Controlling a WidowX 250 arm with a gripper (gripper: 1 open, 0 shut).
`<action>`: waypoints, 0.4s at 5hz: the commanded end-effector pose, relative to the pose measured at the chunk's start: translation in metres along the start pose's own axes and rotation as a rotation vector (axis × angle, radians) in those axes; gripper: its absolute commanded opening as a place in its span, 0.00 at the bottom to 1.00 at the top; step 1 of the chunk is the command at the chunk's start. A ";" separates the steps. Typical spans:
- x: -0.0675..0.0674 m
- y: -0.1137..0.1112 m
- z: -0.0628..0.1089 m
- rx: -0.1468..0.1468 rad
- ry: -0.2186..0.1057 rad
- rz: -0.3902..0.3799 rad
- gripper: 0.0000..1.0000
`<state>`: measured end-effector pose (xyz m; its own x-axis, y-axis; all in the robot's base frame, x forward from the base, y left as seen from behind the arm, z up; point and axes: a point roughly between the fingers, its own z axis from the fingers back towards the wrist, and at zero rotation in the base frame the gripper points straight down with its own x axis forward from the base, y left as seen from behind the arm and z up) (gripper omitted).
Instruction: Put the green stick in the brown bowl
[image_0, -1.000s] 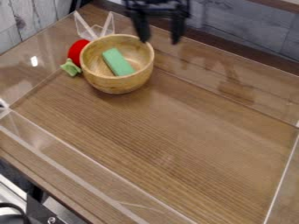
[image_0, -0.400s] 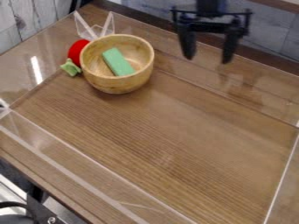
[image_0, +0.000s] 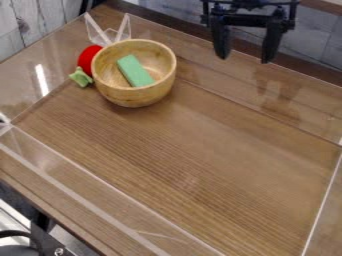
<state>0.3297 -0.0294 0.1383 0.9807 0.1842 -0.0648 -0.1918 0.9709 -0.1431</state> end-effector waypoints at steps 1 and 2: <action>-0.002 0.004 0.017 0.002 -0.078 -0.036 1.00; -0.003 -0.002 0.014 0.001 -0.080 -0.021 1.00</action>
<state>0.3255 -0.0285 0.1254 0.9820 0.1765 -0.0673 -0.1840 0.9746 -0.1277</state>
